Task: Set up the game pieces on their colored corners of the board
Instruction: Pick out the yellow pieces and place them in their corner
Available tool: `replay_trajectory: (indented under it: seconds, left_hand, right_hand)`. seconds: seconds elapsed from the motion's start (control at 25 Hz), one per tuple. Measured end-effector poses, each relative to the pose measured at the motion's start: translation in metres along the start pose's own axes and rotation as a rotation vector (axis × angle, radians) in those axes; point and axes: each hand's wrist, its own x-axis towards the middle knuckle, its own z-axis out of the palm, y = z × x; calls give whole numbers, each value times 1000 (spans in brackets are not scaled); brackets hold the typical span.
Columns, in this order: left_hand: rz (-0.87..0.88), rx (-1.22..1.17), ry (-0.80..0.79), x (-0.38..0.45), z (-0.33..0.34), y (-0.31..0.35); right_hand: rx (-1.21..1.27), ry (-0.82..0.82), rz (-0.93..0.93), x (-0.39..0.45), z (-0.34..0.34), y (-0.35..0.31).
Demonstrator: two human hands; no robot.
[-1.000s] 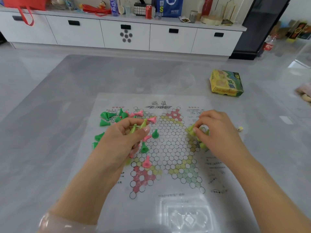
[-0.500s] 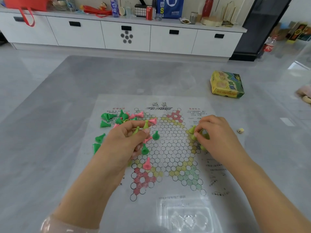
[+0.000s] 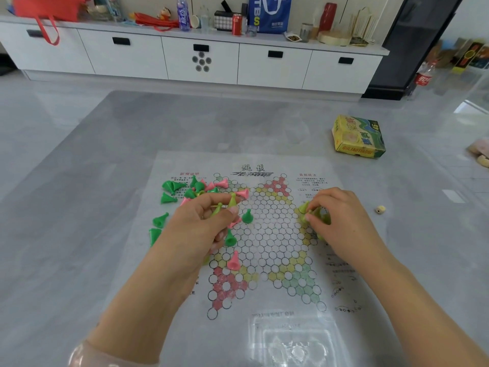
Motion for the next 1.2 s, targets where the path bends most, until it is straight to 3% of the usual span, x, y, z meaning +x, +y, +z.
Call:
replay_trajectory:
  seconds: [1.2]
  left_hand:
    - [0, 16, -19, 0, 2, -2]
  right_hand:
    - [-5, -11, 2, 0, -3, 1]
